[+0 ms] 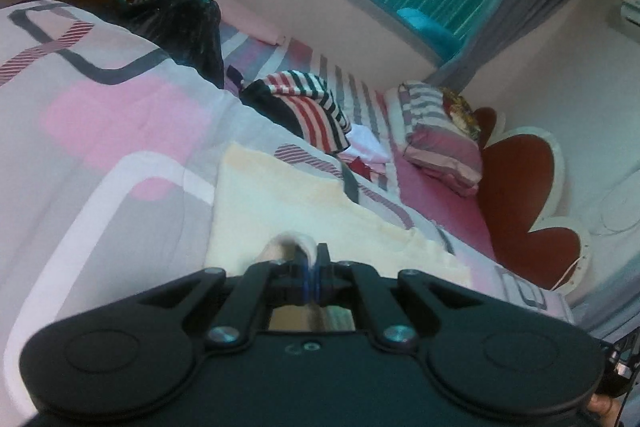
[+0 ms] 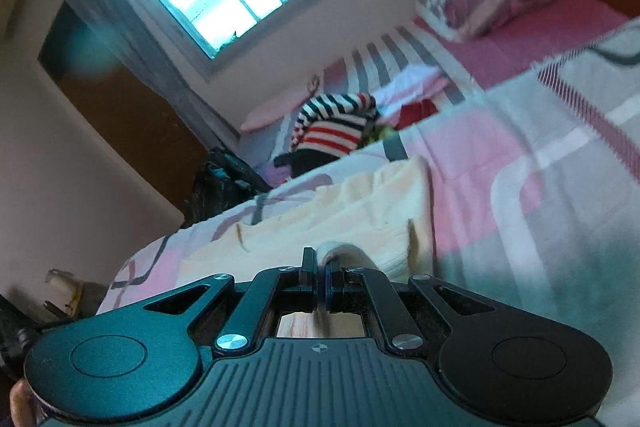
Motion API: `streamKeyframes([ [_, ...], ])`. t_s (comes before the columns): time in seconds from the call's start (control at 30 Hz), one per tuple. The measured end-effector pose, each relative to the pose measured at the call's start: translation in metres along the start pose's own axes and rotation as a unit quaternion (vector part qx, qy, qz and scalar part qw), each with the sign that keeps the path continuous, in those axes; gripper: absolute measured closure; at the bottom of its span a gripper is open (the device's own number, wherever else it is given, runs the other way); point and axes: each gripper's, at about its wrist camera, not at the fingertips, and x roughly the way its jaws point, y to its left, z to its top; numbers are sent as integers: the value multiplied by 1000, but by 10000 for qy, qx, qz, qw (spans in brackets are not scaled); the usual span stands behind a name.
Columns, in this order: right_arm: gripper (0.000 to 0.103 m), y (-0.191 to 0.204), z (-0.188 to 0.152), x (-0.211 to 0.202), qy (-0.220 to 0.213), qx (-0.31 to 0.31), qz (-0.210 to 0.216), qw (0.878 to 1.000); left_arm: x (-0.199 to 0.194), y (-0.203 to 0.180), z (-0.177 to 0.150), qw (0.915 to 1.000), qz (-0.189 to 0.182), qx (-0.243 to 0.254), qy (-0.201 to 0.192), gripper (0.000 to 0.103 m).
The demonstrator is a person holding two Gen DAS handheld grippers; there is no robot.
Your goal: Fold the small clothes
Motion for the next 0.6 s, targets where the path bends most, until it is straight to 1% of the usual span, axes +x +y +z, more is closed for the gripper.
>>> streamKeyframes([
  [0.17, 101, -31, 23, 45, 83, 411, 21, 9991, 42, 7, 25, 10000, 75, 44, 32, 101],
  [0.27, 101, -50, 35, 70, 261, 767, 49, 9967, 70, 7, 34, 9996, 188, 126, 153, 101],
  [0.33, 101, -58, 41, 84, 353, 950, 88, 9948, 87, 9, 36, 9994, 168, 62, 288, 101],
  [0.4, 101, -68, 44, 100, 498, 1163, 189, 9918, 103, 17, 39, 9987, 138, -176, 447, 100],
  [0.43, 101, -71, 46, 104, 469, 1154, 192, 9920, 110, 22, 40, 9980, 129, -352, 518, 100],
  [0.5, 100, -74, 46, 109, 432, 1150, 233, 9922, 119, 33, 44, 9959, 66, -713, 555, 93],
  [0.53, 99, -78, 46, 112, 408, 1220, 277, 9913, 122, 36, 46, 9954, -4, -811, 514, 91],
  [0.6, 98, -88, 44, 116, 260, 1362, 257, 9900, 121, 44, 49, 9946, -154, -1001, 239, 83],
])
